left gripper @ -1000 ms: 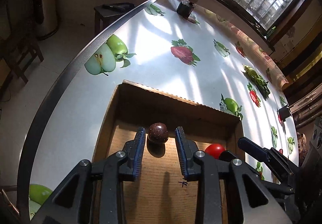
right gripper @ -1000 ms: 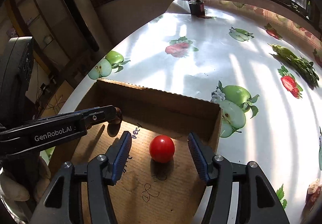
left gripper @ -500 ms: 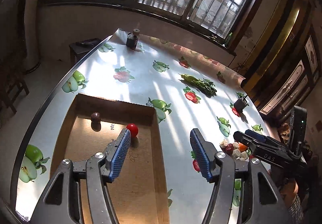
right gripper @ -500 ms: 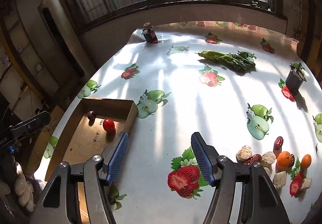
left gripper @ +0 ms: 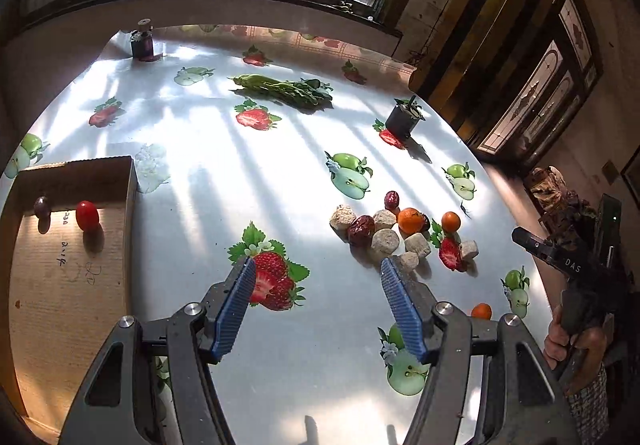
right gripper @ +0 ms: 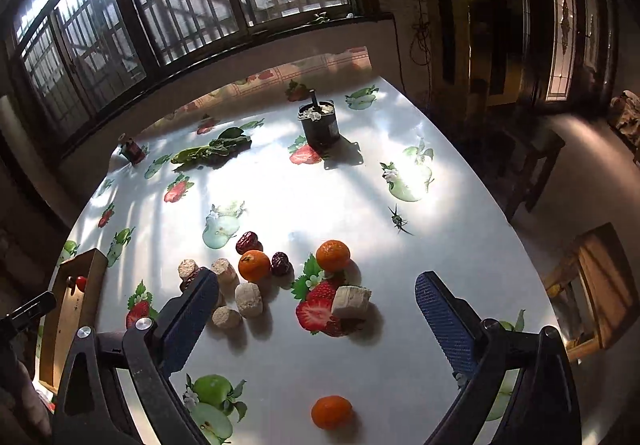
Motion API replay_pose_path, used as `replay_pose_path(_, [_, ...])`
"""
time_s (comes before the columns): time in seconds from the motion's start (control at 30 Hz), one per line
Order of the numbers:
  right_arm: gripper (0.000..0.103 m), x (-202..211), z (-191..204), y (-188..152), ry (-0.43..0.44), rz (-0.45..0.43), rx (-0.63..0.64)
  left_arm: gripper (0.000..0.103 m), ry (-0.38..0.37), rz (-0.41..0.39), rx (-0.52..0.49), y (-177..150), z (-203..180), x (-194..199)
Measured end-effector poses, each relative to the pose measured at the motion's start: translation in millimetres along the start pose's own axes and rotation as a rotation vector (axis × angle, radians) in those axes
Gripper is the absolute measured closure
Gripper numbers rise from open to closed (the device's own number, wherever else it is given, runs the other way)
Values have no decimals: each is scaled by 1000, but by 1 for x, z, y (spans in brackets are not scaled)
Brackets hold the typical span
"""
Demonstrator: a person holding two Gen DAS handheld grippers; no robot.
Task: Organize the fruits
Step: 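Move both grippers back from the box to the fruit cluster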
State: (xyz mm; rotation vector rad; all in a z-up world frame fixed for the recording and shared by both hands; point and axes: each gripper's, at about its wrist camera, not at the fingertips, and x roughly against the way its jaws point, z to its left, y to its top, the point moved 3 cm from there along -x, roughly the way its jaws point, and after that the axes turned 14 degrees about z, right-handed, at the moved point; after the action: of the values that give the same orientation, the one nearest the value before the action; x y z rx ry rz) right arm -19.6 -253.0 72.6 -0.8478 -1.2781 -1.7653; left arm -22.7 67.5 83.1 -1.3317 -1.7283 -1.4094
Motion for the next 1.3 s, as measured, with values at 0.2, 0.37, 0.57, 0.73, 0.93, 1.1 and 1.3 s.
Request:
replay_pose_path(0.2, [30,-33,-26,-8,54,70,-42,39,-20,76,-18,1,-27,-45])
replay_pose_path(0.37, [31,-41,-7,-5,79,51,7,39,-21,83,39,4,-21,-60])
replay_pose_path(0.57, [31,-56,63,0,186,73,165,39,-22,55,148,8,12,-54])
replay_pose_path(0.73, [31,-87,120,5,257,141,251,39,-16,34,201,3,39,-42])
replay_pose_path(0.93, [30,-125,152,5,196,225,286,39,-12,23,233,-3,67,-32])
replay_pose_path(1.1, [30,-103,165,-16,497,328,369,39,-17,33,230,-6,75,-35])
replay_pose_path(1.3, [30,-67,119,-6,335,183,308,39,-26,88,166,-11,56,-55])
